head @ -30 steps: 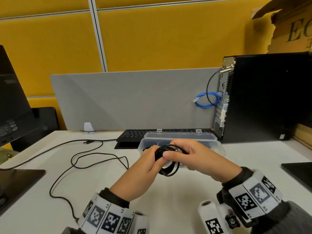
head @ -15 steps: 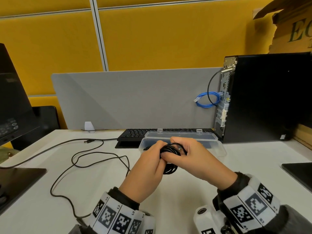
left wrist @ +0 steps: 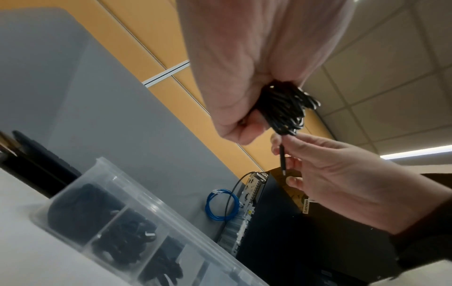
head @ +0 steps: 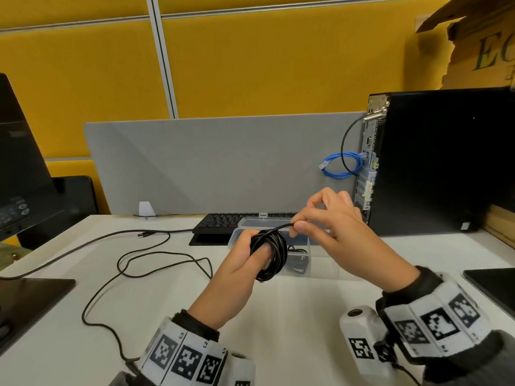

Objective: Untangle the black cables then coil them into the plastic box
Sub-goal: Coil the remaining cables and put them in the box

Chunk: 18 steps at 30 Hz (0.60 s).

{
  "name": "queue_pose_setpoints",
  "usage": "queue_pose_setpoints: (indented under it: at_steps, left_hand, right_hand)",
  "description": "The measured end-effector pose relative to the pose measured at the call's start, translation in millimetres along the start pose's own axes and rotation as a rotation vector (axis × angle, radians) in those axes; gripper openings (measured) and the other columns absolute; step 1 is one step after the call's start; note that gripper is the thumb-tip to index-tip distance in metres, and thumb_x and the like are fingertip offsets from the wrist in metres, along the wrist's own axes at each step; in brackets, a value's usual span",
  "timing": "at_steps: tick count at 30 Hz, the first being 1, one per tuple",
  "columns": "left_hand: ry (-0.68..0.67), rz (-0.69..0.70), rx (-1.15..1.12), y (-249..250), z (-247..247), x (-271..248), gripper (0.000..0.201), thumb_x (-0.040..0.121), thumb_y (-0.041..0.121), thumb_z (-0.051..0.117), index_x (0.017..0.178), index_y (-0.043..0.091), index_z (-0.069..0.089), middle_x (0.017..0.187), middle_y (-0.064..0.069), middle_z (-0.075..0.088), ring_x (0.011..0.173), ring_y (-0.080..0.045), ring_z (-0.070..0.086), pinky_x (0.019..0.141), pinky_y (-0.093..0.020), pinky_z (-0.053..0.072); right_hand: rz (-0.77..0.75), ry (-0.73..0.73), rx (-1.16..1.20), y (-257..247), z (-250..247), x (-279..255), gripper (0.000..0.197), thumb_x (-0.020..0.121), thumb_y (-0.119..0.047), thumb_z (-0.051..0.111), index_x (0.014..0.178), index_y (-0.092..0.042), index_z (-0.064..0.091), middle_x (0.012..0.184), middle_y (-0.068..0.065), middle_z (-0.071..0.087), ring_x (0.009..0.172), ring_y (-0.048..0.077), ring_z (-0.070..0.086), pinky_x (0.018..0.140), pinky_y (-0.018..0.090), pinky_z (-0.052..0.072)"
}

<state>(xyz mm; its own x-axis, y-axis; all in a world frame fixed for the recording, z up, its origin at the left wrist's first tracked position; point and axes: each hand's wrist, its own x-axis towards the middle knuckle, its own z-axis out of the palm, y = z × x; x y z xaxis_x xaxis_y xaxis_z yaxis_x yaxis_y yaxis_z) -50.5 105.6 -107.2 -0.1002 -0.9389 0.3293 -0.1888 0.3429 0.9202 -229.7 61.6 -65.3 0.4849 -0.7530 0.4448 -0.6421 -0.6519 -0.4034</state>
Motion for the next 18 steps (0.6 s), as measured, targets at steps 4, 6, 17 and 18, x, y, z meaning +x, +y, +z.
queue_pose_setpoints:
  at_steps: [4, 6, 17, 18]
  left_hand:
    - [-0.029, -0.108, -0.262, 0.1, 6.1, 2.1, 0.031, 0.074, 0.031, 0.05, 0.101, 0.018, 0.058, 0.081, 0.001, 0.054, 0.069, -0.01, 0.044, 0.061, -0.025, 0.036]
    - [-0.01, -0.096, -0.221, 0.6, 8.2, 3.4, 0.036, 0.066, 0.034, 0.05, 0.098, 0.02, 0.056, 0.084, -0.002, 0.052, 0.07, -0.011, 0.043, 0.059, -0.024, 0.036]
    - [0.032, -0.011, 0.051, -4.9, 2.7, 1.2, 0.016, 0.098, 0.008, 0.033, 0.106, 0.013, 0.046, 0.089, 0.0, 0.046, 0.069, -0.004, 0.039, 0.058, -0.007, 0.035]
    - [0.022, -0.007, 0.061, -4.4, 2.7, 1.1, 0.017, 0.097, 0.007, 0.034, 0.106, 0.015, 0.046, 0.089, 0.002, 0.046, 0.067, -0.001, 0.039, 0.057, -0.006, 0.035]
  right_hand:
    - [0.051, 0.165, 0.346, -4.0, 20.4, 3.4, 0.014, 0.092, -0.021, 0.053, 0.086, -0.022, 0.066, 0.081, -0.008, 0.061, 0.072, 0.007, 0.054, 0.069, 0.017, 0.043]
    - [0.139, 0.138, 0.705, -8.7, 28.1, 4.0, 0.013, 0.092, -0.012, 0.054, 0.094, -0.01, 0.067, 0.078, -0.006, 0.068, 0.069, 0.01, 0.062, 0.064, 0.019, 0.051]
    - [0.402, -0.121, 1.33, -10.9, 41.3, 1.3, 0.022, 0.092, -0.006, 0.049, 0.099, 0.003, 0.067, 0.086, 0.015, 0.068, 0.076, 0.02, 0.065, 0.07, 0.028, 0.056]
    - [0.427, -0.145, 1.374, -12.2, 43.4, 1.3, 0.023, 0.091, -0.005, 0.048, 0.103, 0.007, 0.065, 0.09, 0.018, 0.066, 0.078, 0.024, 0.064, 0.076, 0.032, 0.056]
